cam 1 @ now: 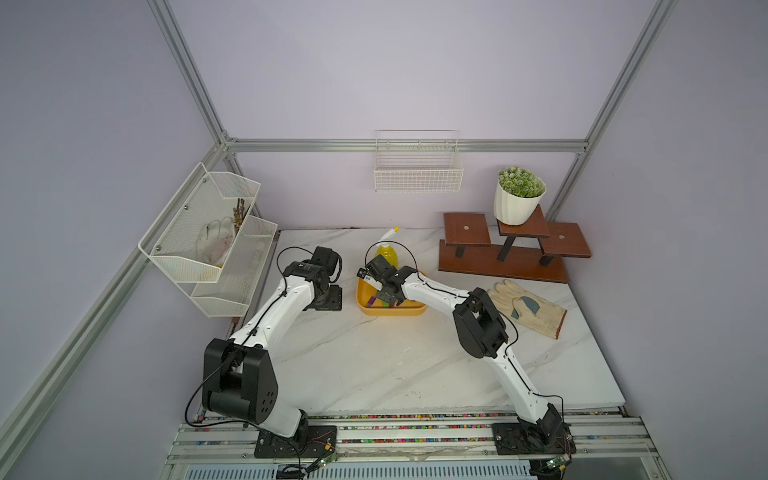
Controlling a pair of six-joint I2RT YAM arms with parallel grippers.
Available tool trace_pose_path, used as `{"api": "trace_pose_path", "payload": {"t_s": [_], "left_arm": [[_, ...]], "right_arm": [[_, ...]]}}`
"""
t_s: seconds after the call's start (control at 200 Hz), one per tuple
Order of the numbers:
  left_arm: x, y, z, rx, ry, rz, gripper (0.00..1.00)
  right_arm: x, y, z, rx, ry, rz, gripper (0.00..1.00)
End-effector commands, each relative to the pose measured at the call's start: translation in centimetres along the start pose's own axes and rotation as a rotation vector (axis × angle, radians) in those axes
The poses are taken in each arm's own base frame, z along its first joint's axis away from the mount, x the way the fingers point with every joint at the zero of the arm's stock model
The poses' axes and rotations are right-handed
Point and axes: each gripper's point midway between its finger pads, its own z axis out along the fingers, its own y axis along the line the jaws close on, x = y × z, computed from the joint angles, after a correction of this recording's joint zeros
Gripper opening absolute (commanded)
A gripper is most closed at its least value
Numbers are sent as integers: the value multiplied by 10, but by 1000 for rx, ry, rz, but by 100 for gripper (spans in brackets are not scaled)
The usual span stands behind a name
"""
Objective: Put the usb flash drive into the storage box
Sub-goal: Place the USB flash in the storage box.
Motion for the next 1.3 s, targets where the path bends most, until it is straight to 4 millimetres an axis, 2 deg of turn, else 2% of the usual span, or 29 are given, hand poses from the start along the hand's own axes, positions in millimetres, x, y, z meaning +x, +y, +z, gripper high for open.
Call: {"api": "trace_pose_path", "payload": {"t_s": [0.0, 0.41, 0.63, 0.9, 1.115, 1.295], "left_arm": [[-7, 1, -10, 21, -45, -25, 77], [-5, 1, -9, 25, -43, -25, 77], [-5, 1, -9, 24, -42, -25, 77], [-15, -3, -15, 42, -65, -25, 77], [-24, -3, -21, 44, -84, 8, 78], [-37, -2, -28, 34, -112, 18, 78]], "right_arm": [[-1, -3, 5, 7, -1, 33, 19], [-1, -7, 8, 31, 0, 57, 36], [-2, -12, 8, 51, -1, 73, 38], [-29, -35, -29, 66, -106, 133, 38], [-28, -46, -48, 111, -93, 133, 37], [-28, -54, -81, 145, -124, 181, 37]]}}
